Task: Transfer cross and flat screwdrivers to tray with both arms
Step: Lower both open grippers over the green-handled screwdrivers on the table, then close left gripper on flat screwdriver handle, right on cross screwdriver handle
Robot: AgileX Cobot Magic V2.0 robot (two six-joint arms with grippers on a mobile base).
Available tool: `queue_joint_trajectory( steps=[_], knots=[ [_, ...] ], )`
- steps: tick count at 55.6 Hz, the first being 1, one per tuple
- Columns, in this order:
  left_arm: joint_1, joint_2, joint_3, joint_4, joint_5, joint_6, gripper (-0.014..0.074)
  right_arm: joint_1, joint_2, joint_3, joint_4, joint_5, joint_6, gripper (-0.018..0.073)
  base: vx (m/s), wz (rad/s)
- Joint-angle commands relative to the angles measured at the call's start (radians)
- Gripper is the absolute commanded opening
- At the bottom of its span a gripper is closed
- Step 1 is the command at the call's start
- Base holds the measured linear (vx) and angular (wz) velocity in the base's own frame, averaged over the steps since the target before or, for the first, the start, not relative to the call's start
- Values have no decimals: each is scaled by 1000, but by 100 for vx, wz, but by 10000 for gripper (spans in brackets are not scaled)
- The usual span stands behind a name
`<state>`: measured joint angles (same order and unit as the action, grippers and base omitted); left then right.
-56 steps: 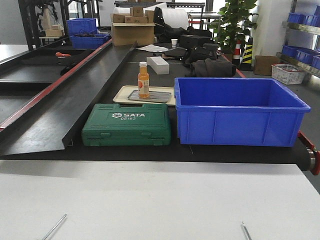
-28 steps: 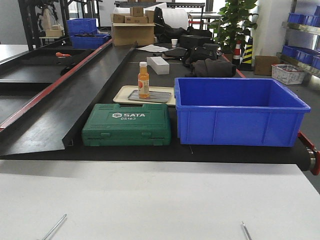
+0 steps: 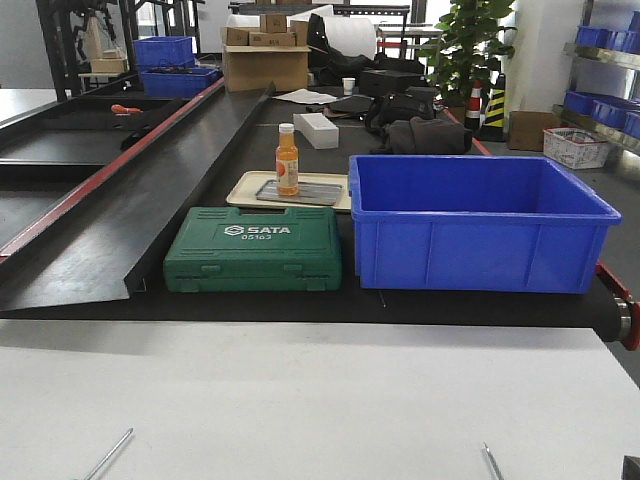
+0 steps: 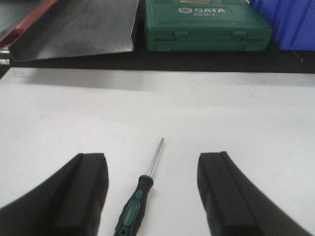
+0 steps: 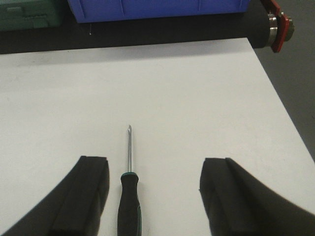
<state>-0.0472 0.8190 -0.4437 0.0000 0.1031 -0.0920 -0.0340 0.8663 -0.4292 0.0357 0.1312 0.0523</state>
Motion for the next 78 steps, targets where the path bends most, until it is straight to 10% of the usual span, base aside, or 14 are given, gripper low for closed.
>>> queue_joint_trajectory(
  steps=[1,21,38,54,63,78],
  knots=[
    [-3,48,-74,-6,-35,-30,530,-6,11,-38,4,-48,-1,496,0,0],
    [94,400,-451,0,275,-12,528,-6,13,-59,4,48,-1,496,0,0],
    [97,770,-744,-6,498,378,524,-6,13,-59,4,50,-2,496,0,0],
    [97,1053,-954,-136,712,506,524,-6,13,-59,0,48,-3,496,0,0],
    [97,1136,-988,-271,722,634,524,-6,13,-59,0,48,-7,496,0,0],
    [97,1216,-990,-259,670,655,524,-6,13,-59,-1,47,-7,496,0,0]
  ],
)
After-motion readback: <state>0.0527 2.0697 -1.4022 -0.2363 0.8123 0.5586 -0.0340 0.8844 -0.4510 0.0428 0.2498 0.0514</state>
